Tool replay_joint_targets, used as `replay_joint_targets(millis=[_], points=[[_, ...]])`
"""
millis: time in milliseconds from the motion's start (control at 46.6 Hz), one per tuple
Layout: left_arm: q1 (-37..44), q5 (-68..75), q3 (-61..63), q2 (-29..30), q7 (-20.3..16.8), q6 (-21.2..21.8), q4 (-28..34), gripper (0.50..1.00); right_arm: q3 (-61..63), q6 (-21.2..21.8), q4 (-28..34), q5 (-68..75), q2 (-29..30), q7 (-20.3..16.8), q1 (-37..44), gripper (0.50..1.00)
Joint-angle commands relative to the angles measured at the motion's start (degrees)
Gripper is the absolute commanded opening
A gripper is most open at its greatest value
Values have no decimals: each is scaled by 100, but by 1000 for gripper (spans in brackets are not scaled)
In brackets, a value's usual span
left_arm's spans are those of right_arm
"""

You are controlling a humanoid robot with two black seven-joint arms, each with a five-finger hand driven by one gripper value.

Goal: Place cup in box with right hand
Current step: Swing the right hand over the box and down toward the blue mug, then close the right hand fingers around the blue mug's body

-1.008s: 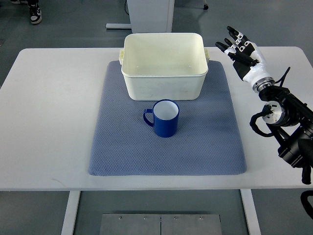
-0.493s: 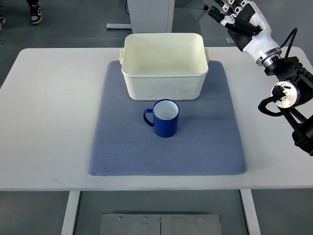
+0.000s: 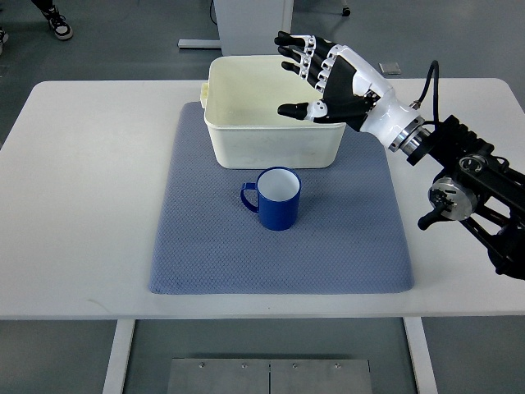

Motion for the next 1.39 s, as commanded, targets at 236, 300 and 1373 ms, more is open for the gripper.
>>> replay_joint_targets(millis=[236, 300, 1373], points=[[0, 0, 5, 0, -3, 0, 0, 1000, -515, -3, 48, -379, 68, 59, -101, 987], [0, 0, 5, 0, -3, 0, 0, 1000, -638, -20, 40, -396, 68, 94, -110, 987], [0, 0, -4, 0, -3, 0, 0, 1000, -1306, -354, -778, -467, 341, 393, -462, 987]])
